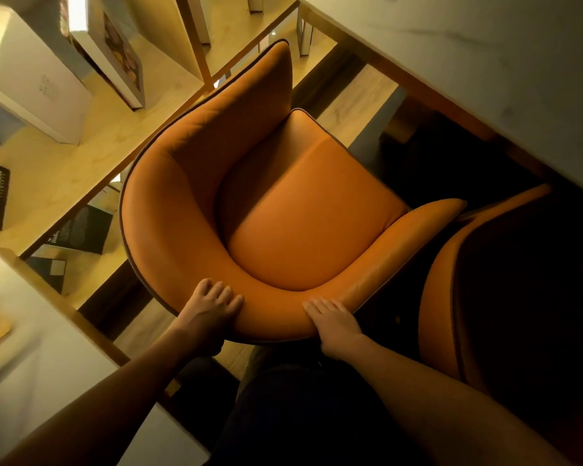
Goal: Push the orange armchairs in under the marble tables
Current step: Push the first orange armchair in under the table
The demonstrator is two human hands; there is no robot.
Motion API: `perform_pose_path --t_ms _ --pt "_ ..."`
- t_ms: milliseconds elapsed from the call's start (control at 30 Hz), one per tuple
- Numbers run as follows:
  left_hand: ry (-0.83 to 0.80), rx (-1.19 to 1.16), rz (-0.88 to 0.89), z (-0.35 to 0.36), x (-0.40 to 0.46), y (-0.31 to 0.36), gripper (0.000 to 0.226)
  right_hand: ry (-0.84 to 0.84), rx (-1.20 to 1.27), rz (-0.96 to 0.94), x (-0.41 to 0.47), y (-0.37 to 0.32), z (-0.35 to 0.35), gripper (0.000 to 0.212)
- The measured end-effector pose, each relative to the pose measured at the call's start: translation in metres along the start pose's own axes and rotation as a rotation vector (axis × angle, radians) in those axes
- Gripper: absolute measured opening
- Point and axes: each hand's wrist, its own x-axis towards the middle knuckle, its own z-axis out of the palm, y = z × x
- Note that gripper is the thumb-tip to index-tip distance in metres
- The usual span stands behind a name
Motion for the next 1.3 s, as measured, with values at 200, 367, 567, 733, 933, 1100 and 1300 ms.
perform_pose_path --t_ms 200,367,567,733,933,1100,1300 --pt "-0.052 -0.21 -0.028 -0.017 0.02 0.071 0.088 0.026 -0.15 -0.085 -0.004 0.065 -0.005 0.092" --pt "-0.114 -0.309 -0.146 -0.037 0.059 0.127 0.094 0.051 -0.219 -0.14 0.004 0.107 -0.017 0.09" --pt "-0.182 -0.408 -0.19 -0.052 0.098 0.159 0.095 0.091 -0.3 -0.177 0.021 0.163 -0.035 0.092" --pt "-0.218 -0.501 -0.262 -0.066 0.129 0.182 0.104 0.106 -0.347 -0.187 0.035 0.21 -0.054 0.09" --pt "-0.215 -0.607 -0.289 -0.087 0.167 0.2 0.108 0.077 -0.421 -0.236 0.046 0.233 -0.065 0.089" --pt "-0.201 -0.649 -0.297 -0.089 0.179 0.201 0.105 0.014 -0.46 -0.23 0.052 0.231 -0.067 0.093" --pt "-0.19 -0.681 -0.26 -0.082 0.181 0.197 0.104 -0.054 -0.465 -0.261 0.056 0.232 -0.071 0.085"
